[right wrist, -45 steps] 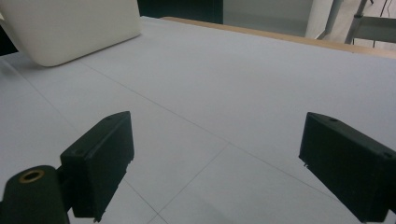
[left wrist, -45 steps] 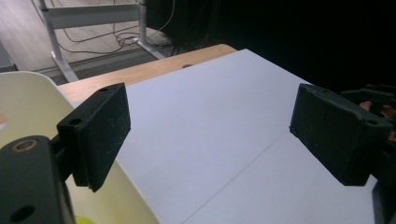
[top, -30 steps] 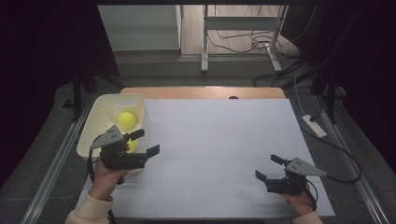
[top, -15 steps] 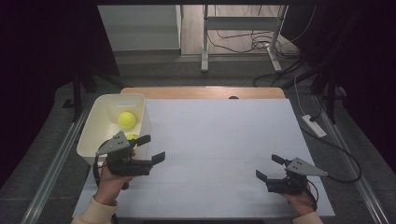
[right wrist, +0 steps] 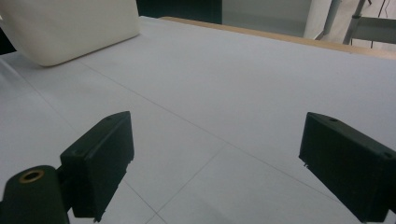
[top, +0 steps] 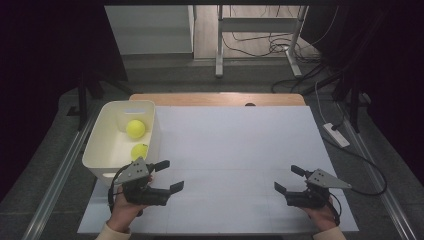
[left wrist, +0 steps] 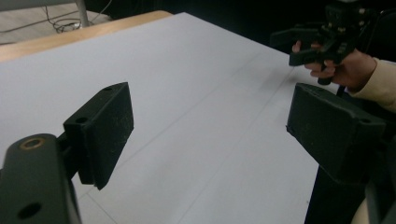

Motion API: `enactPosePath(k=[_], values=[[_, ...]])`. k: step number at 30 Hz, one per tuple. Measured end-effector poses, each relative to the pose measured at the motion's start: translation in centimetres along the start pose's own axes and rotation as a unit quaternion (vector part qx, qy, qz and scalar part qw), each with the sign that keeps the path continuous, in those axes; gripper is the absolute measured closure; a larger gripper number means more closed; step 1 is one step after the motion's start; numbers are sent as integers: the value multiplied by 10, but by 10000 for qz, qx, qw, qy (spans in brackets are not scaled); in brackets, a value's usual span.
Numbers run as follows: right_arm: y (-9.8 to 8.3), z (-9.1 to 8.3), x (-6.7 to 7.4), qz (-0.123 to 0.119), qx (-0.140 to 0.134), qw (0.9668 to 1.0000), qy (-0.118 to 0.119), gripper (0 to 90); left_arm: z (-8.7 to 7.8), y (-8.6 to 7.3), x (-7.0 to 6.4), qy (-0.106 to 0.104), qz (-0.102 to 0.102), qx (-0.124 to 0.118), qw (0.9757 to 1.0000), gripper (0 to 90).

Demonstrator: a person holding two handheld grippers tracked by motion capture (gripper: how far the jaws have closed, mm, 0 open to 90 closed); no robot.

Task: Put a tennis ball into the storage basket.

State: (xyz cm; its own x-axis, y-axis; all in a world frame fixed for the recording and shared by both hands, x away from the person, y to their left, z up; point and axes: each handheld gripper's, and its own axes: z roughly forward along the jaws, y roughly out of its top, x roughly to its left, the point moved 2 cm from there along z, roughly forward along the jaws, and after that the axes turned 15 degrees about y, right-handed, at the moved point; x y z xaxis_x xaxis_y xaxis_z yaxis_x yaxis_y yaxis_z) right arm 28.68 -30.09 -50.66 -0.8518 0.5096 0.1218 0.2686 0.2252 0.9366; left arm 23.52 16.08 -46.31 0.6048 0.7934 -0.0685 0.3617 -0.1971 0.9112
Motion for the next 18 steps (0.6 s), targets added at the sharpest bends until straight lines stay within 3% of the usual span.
enactPosePath(k=[10,18], values=[[0,-1,0,8,-19,10000,-6,103,13,-31,6,130,13,335,9994,156],[0,-1,0,-5,-13,10000,20,103,18,-38,7,182,72,385,9991,155]])
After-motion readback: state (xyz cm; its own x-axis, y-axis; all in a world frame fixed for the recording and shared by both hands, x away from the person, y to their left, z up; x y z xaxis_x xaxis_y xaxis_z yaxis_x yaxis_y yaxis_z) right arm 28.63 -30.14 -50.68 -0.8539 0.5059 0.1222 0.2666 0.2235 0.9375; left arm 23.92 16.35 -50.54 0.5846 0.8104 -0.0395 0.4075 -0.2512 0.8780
